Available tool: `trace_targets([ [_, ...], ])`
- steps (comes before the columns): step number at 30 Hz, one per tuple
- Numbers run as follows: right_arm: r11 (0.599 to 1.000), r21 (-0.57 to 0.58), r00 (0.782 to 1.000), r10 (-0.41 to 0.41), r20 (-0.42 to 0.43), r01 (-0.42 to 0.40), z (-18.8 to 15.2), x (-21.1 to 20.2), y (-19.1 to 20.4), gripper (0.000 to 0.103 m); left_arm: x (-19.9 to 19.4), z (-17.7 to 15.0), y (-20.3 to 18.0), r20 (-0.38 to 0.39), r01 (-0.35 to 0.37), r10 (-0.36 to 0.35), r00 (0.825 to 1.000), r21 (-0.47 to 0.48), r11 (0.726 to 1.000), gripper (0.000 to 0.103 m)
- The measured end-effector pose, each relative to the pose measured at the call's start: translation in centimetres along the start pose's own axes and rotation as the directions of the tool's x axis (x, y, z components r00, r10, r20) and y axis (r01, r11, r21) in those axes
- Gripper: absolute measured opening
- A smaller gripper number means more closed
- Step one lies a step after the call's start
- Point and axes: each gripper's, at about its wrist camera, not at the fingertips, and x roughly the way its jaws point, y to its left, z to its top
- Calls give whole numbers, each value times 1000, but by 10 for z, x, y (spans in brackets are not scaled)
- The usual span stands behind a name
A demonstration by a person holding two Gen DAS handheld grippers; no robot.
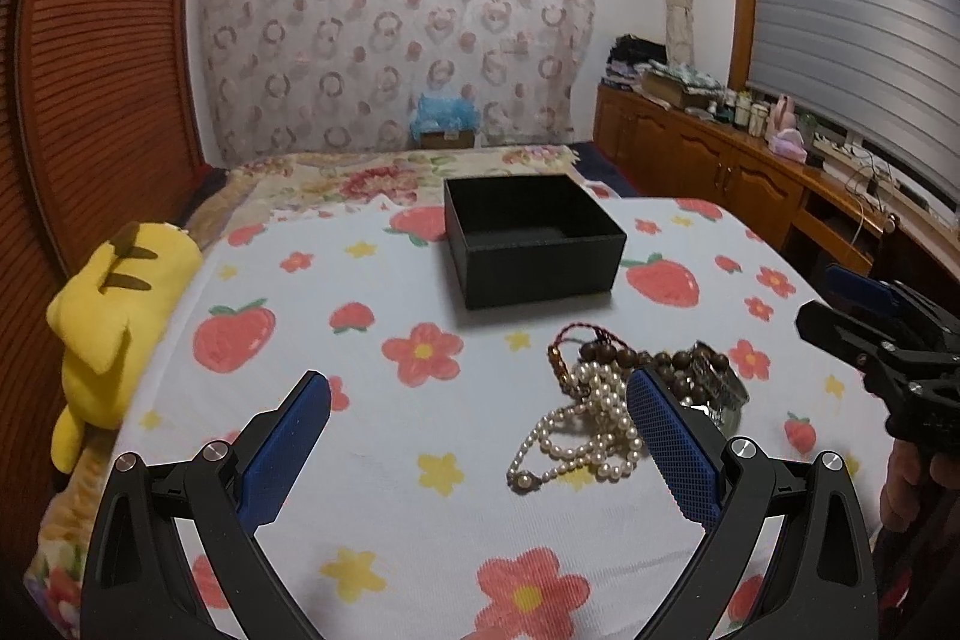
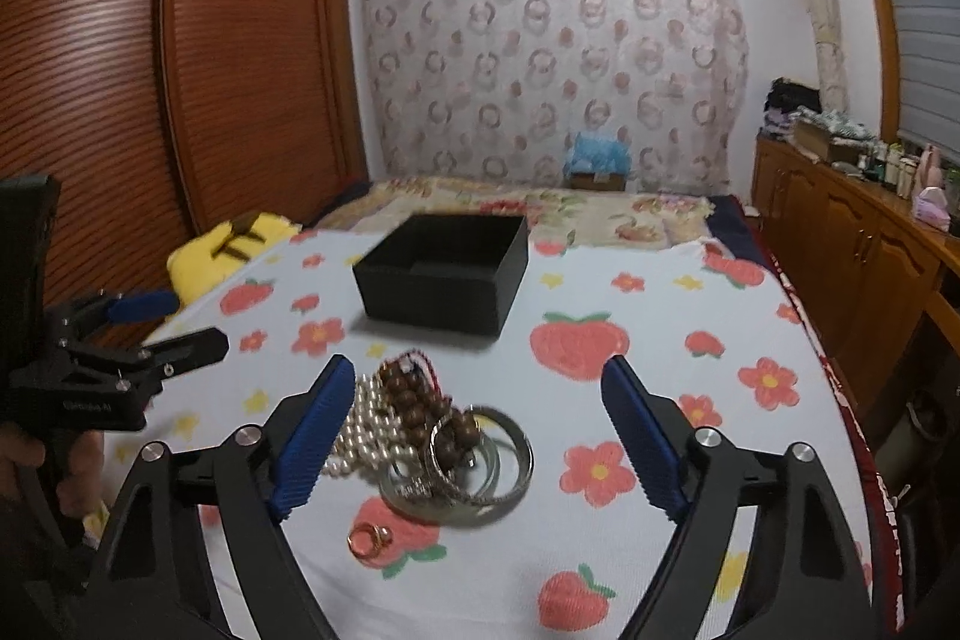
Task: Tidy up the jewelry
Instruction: 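Lower the left tool onto the pearl necklace and close its fingers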
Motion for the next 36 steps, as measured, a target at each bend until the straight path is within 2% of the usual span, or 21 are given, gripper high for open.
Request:
trace_targets([
  [5, 999, -9, 995, 41, -93, -42, -12, 25, -8, 84, 10, -9, 1, -28, 18, -18, 999, 12, 1000, 95],
  [10, 996, 5, 980, 93, -174, -94, -23, 45, -15, 84, 21, -16, 0, -64, 48, -47, 997, 14, 999, 95],
  [13, 991, 28, 966, 135, -221, -132, -26, 57, -19, 83, 29, -20, -2, -94, 72, -70, 993, 16, 997, 95],
  [15, 988, 51, 954, 152, -260, -144, -29, 68, -22, 74, 34, -23, -4, -119, 89, -86, 989, 19, 996, 95],
  [21, 974, 115, 919, 224, -324, -197, -36, 85, -29, 73, 42, -27, -7, -150, 147, -144, 978, 8, 989, 95],
  [23, 969, 127, 913, 242, -328, -211, -36, 87, -30, 70, 43, -27, -8, -152, 160, -157, 976, 9, 987, 89],
  [24, 967, 133, 911, 250, -326, -218, -36, 86, -31, 64, 43, -27, -9, -159, 170, -166, 973, 11, 985, 85],
  [25, 965, 137, 908, 259, -329, -226, -36, 86, -31, 63, 44, -27, -10, -162, 177, -173, 971, 11, 984, 82],
  [28, 971, 103, 916, 239, -322, -217, -35, 80, -27, 63, 46, -25, -13, -170, 195, -190, 967, 9, 981, 72],
  [36, 982, 35, 949, 187, -255, -184, -21, 57, -26, 63, 52, -20, -21, -194, 252, -247, 950, 0, 968, 54],
])
